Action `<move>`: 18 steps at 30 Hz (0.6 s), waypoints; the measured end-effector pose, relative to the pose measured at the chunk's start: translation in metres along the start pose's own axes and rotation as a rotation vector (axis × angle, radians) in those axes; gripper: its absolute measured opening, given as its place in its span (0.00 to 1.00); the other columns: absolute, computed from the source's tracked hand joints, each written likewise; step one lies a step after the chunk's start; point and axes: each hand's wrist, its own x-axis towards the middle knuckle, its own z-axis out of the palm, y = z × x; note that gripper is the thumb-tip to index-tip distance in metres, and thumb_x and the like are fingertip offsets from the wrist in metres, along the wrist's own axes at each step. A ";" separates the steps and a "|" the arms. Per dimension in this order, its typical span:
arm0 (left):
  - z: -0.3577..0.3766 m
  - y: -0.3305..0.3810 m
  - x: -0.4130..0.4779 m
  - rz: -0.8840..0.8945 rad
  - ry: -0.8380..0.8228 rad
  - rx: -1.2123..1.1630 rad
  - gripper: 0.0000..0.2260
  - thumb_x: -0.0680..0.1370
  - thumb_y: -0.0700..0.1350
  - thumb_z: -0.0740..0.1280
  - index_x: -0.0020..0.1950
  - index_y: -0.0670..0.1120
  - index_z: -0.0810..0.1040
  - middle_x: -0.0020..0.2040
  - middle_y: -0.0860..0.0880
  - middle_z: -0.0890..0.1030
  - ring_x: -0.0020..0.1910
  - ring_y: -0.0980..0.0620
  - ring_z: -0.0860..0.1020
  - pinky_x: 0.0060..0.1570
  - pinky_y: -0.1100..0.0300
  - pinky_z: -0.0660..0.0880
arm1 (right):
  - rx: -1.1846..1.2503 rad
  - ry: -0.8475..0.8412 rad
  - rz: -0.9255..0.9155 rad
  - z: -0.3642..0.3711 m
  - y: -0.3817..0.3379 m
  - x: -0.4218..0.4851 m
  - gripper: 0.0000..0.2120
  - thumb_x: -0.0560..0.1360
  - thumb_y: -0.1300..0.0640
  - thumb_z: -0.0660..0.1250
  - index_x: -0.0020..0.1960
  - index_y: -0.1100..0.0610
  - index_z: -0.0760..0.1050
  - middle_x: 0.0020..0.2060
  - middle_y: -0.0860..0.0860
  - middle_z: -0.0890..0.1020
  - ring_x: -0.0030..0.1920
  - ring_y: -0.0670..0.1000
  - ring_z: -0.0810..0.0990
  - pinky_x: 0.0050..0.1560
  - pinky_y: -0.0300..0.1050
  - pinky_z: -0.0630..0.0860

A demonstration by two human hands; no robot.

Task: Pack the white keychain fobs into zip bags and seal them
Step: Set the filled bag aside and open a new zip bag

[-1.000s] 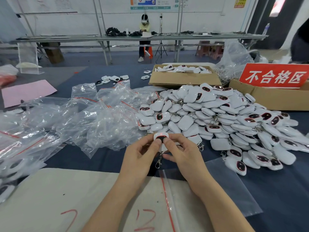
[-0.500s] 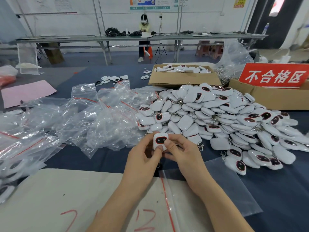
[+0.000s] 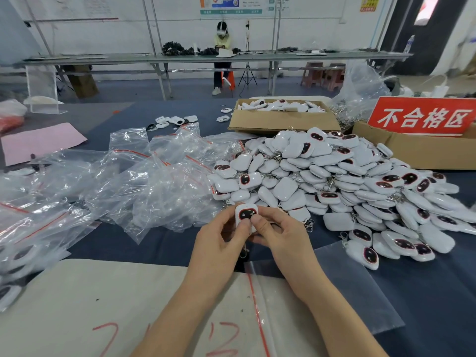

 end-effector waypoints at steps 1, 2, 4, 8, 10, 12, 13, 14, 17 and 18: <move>0.000 0.000 0.000 0.000 0.001 -0.004 0.11 0.82 0.40 0.66 0.57 0.56 0.83 0.45 0.54 0.86 0.44 0.56 0.82 0.44 0.70 0.76 | -0.007 -0.004 -0.002 0.000 0.000 0.000 0.08 0.80 0.63 0.67 0.53 0.51 0.82 0.49 0.53 0.87 0.51 0.51 0.86 0.49 0.41 0.82; 0.000 0.000 0.000 -0.004 0.003 -0.011 0.12 0.82 0.40 0.66 0.57 0.56 0.83 0.44 0.53 0.86 0.44 0.54 0.82 0.44 0.70 0.76 | -0.017 -0.007 -0.005 0.000 -0.001 -0.001 0.08 0.79 0.63 0.67 0.54 0.52 0.82 0.49 0.53 0.87 0.52 0.51 0.86 0.49 0.41 0.82; -0.001 0.001 0.001 -0.016 0.007 -0.030 0.12 0.82 0.40 0.66 0.55 0.57 0.84 0.44 0.50 0.86 0.45 0.51 0.82 0.43 0.69 0.76 | -0.035 -0.012 -0.010 -0.001 -0.001 -0.001 0.08 0.79 0.62 0.68 0.54 0.52 0.82 0.49 0.53 0.87 0.51 0.51 0.86 0.51 0.42 0.82; -0.002 0.001 0.001 -0.048 -0.015 -0.090 0.15 0.82 0.40 0.67 0.53 0.61 0.85 0.46 0.45 0.85 0.44 0.50 0.81 0.44 0.69 0.77 | -0.076 -0.020 -0.026 -0.005 -0.002 -0.003 0.07 0.79 0.61 0.69 0.54 0.52 0.82 0.47 0.51 0.87 0.50 0.50 0.86 0.51 0.43 0.83; -0.003 0.001 0.002 -0.054 -0.021 -0.114 0.15 0.82 0.40 0.67 0.53 0.62 0.85 0.47 0.44 0.85 0.46 0.49 0.82 0.47 0.66 0.78 | -0.075 -0.025 -0.025 -0.005 -0.003 -0.003 0.07 0.79 0.61 0.69 0.54 0.52 0.83 0.46 0.51 0.87 0.49 0.49 0.86 0.48 0.40 0.82; -0.003 0.000 0.002 -0.054 -0.028 -0.123 0.15 0.82 0.41 0.67 0.55 0.61 0.85 0.49 0.42 0.85 0.49 0.42 0.82 0.50 0.63 0.78 | -0.069 -0.022 -0.026 -0.005 -0.002 -0.002 0.07 0.79 0.61 0.69 0.53 0.52 0.83 0.46 0.50 0.87 0.48 0.49 0.86 0.47 0.38 0.81; -0.003 -0.001 0.002 -0.052 -0.033 -0.124 0.15 0.82 0.41 0.67 0.55 0.61 0.85 0.50 0.42 0.85 0.52 0.40 0.81 0.51 0.61 0.78 | -0.069 -0.018 -0.027 -0.005 -0.002 -0.002 0.07 0.78 0.61 0.70 0.52 0.52 0.83 0.45 0.51 0.87 0.48 0.49 0.86 0.46 0.37 0.81; -0.003 -0.001 0.002 -0.050 -0.035 -0.126 0.15 0.82 0.41 0.67 0.55 0.61 0.85 0.51 0.42 0.85 0.53 0.40 0.81 0.52 0.61 0.78 | -0.071 -0.014 -0.027 -0.005 -0.001 -0.002 0.07 0.78 0.61 0.70 0.52 0.52 0.83 0.45 0.51 0.87 0.48 0.48 0.86 0.46 0.37 0.81; -0.004 0.001 0.001 -0.049 -0.031 -0.124 0.16 0.82 0.41 0.67 0.53 0.63 0.85 0.50 0.49 0.87 0.52 0.46 0.83 0.53 0.64 0.77 | -0.087 -0.011 -0.032 -0.005 0.000 -0.002 0.06 0.78 0.60 0.70 0.53 0.52 0.83 0.45 0.51 0.87 0.48 0.48 0.86 0.46 0.37 0.81; -0.003 0.002 0.001 -0.050 -0.030 -0.118 0.17 0.82 0.41 0.67 0.52 0.64 0.85 0.49 0.51 0.87 0.50 0.49 0.83 0.52 0.66 0.77 | -0.090 -0.011 -0.030 -0.005 0.000 -0.001 0.06 0.79 0.60 0.70 0.53 0.52 0.83 0.45 0.50 0.87 0.48 0.48 0.86 0.46 0.38 0.81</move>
